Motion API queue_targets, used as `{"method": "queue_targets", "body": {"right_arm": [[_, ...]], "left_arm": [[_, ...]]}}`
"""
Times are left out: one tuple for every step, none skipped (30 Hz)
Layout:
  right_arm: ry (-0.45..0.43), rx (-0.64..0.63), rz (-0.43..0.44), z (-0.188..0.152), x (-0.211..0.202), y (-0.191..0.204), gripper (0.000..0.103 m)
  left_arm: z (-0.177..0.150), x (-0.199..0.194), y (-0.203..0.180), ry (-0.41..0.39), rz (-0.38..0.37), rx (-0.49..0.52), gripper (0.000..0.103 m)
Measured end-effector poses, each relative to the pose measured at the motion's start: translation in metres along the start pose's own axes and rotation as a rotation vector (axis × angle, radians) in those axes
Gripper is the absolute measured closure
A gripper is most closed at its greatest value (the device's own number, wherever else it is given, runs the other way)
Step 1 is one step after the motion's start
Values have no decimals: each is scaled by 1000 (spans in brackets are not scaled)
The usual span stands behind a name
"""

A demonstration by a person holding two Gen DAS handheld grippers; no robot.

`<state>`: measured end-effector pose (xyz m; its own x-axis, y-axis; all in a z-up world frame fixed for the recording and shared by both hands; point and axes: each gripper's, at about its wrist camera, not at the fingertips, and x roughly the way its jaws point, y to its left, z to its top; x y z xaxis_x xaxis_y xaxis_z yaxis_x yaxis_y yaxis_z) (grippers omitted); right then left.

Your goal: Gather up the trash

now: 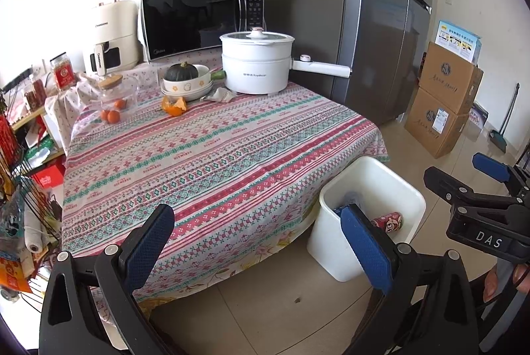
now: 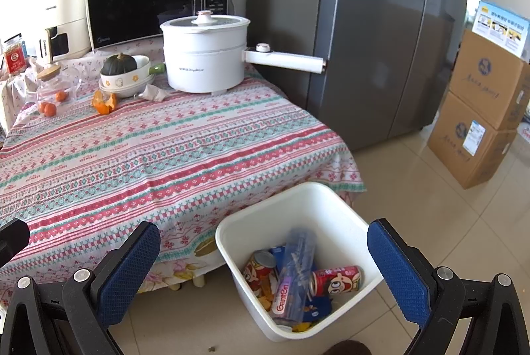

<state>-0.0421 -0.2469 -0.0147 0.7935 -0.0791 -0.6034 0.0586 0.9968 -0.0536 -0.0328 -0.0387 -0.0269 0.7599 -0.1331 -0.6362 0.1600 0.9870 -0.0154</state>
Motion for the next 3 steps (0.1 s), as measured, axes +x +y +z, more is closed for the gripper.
{"method": "queue_targets", "body": {"right_arm": [[-1, -1, 1, 0, 0, 0, 0], [-2, -2, 1, 0, 0, 0, 0], [-3, -3, 2, -1, 1, 0, 1]], "left_arm": [[0, 0, 0, -3, 6, -2, 1], [0, -1, 1, -5, 13, -3, 1], [0, 0, 2, -3, 20, -7, 1]]}}
